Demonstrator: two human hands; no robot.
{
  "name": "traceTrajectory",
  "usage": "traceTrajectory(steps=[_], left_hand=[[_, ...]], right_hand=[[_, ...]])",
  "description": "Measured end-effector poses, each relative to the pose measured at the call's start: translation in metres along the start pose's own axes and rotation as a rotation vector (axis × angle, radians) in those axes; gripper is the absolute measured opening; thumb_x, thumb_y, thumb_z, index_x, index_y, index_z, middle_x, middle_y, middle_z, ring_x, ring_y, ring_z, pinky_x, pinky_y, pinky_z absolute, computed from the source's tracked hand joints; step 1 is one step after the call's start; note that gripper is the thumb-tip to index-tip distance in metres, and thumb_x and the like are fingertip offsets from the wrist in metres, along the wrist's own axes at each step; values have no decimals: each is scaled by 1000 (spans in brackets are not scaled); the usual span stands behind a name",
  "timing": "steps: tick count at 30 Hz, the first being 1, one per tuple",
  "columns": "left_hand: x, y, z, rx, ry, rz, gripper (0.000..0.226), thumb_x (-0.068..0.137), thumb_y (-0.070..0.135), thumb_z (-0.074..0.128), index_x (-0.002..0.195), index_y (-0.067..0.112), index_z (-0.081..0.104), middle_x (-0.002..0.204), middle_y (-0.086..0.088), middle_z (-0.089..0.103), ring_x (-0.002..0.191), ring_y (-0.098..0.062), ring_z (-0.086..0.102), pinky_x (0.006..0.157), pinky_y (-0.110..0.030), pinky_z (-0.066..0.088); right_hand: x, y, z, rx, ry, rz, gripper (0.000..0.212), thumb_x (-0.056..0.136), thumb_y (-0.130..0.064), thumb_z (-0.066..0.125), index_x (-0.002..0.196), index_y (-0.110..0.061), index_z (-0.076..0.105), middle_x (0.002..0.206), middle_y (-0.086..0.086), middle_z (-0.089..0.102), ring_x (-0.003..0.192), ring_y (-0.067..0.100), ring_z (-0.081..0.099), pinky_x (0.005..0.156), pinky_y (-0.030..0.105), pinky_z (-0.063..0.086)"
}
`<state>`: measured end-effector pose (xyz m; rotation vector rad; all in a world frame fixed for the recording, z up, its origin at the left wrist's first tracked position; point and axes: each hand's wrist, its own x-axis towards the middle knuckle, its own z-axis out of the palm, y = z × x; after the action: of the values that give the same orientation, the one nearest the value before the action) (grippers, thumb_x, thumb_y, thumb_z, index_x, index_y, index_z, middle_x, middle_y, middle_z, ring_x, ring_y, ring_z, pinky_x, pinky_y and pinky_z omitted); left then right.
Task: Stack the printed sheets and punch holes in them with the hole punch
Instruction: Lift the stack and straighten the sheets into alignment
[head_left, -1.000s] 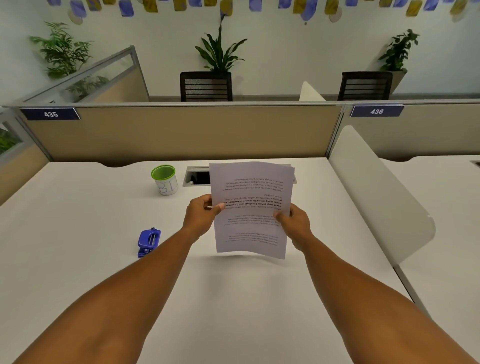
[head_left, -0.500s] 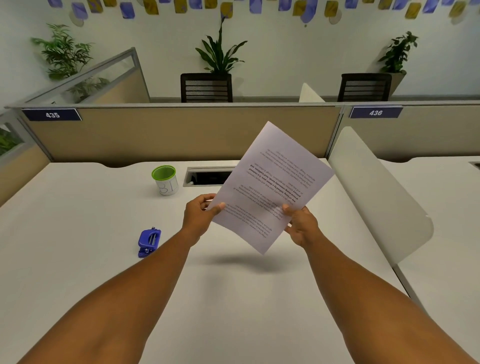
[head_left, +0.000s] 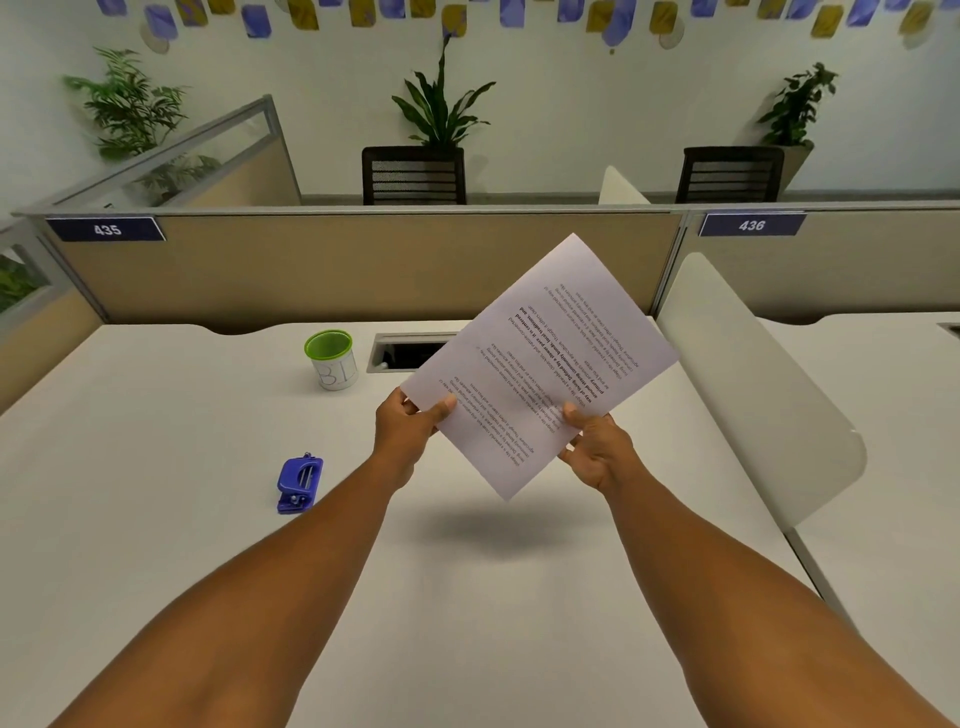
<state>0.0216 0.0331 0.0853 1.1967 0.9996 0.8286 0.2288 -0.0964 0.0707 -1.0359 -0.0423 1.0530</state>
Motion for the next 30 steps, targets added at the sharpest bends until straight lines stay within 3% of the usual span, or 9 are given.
traceTrajectory(steps=[4,8,11,17,21,26,30], left_hand=[[-2,1,5,-21,-45,-1,46,82,15,77,124,14,58,118,-8,67,107,-29,65,91,-43,57],[-2,2,8,2,-54,13,38,83,18,76,117,17,60,114,-7,68,102,-27,66,89,-45,57],[2,5,5,57,-26,38,36,84,21,75,117,18,60,111,-5,68,99,-24,67,85,-42,57],[11,14,-9,181,40,89,15,86,22,73,97,26,63,97,3,70,85,-15,68,62,-23,53],[14,15,-19,266,60,124,14,87,26,72,91,32,60,94,5,69,81,-13,68,59,-22,52],[15,13,-27,302,83,133,16,85,29,73,87,34,58,94,5,69,83,-16,68,60,-24,52],[13,9,-32,331,91,141,17,86,30,72,89,37,57,99,4,68,82,-15,67,57,-19,52]], right_hand=[[0,2,3,18,-21,16,51,90,4,59,131,-26,52,117,4,66,107,25,61,69,47,56],[0,2,4,-11,-71,30,51,88,7,58,128,-25,54,121,8,66,111,30,61,76,53,56],[-1,0,2,-65,-57,36,47,87,11,58,121,-21,56,116,9,67,105,30,64,73,52,56],[0,-3,-13,-77,78,-33,47,83,9,65,123,-14,54,117,15,66,108,31,63,84,47,54],[-1,-4,-22,-107,164,-104,42,82,3,70,118,-13,55,112,13,66,102,29,65,79,40,56],[-6,-3,-26,-322,176,-190,25,81,-4,73,98,-20,63,103,1,70,93,20,67,69,26,56],[-8,-2,-24,-519,181,-239,22,79,-3,71,91,-19,63,97,0,69,87,19,65,72,28,56]])
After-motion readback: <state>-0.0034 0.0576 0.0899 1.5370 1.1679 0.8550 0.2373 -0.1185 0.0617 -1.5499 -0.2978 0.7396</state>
